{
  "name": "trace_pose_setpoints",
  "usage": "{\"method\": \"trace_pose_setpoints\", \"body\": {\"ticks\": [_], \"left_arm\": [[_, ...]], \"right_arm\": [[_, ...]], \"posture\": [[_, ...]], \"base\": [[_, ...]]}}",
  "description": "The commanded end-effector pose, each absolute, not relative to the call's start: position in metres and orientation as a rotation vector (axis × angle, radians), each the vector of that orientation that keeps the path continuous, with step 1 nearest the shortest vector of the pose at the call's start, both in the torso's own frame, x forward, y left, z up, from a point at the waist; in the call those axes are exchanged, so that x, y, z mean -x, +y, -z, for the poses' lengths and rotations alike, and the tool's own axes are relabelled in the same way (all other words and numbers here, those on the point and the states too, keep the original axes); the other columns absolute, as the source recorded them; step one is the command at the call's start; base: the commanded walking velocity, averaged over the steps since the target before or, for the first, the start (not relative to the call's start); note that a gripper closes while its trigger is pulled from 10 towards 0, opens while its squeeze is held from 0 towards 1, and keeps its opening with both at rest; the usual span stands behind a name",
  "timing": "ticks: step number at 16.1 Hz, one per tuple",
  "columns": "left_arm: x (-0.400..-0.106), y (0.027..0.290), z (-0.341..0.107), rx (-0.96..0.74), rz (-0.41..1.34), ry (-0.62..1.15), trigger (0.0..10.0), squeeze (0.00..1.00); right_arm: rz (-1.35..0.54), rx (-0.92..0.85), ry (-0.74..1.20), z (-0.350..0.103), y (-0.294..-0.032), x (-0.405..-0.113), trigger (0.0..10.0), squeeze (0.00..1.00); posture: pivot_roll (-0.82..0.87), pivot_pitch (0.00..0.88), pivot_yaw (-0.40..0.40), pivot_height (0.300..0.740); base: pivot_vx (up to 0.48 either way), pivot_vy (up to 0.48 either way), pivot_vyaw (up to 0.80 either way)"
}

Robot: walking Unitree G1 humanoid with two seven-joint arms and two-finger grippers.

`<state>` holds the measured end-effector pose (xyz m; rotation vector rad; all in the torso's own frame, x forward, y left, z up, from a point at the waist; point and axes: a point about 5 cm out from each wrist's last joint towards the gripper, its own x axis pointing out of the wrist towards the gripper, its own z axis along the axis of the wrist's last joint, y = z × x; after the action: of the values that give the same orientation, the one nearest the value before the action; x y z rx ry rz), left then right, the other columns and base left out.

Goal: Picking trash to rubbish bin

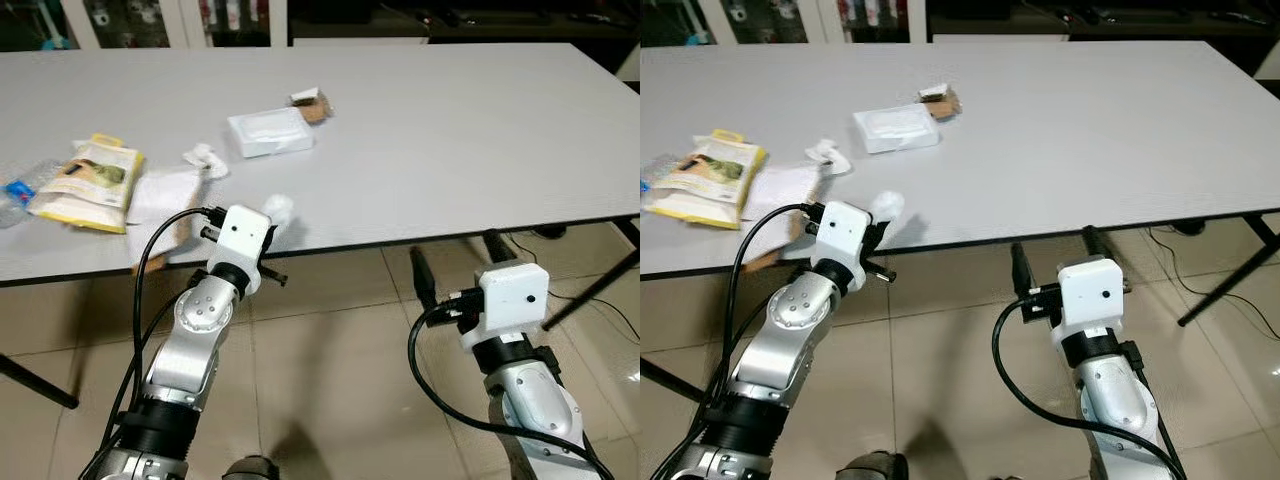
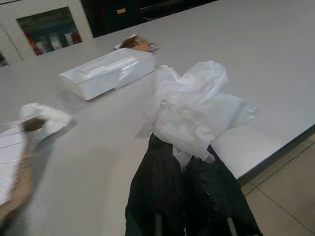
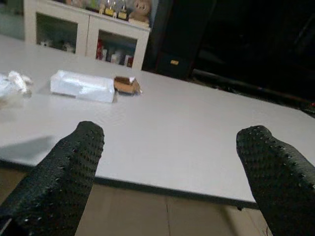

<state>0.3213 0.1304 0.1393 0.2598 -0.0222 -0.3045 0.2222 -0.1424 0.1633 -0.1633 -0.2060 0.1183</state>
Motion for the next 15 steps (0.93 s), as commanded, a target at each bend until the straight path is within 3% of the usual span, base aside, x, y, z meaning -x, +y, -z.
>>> {"method": "trace_pose_setpoints", "body": {"ticks": [1,15], "left_arm": [[-0.324,0.135,-0.139,-0.261,0.274,-0.007,10.0,0.00],[-0.334,0.129,-0.140,-0.246,0.254,-0.001,10.0,0.00]], "right_arm": [[-0.083,0.139,-0.230,-0.168,-0.142,-0.225,10.0,0.00],[0.032,0.109,-0.248,-0.173,-0.149,-0.229,10.0,0.00]], "posture": [[0.16,0.073,-0.028,0.740],[0.14,0.079,-0.019,0.740]], "base": [[0.000,0.394,0.00],[0.000,0.402,0.00]]}}
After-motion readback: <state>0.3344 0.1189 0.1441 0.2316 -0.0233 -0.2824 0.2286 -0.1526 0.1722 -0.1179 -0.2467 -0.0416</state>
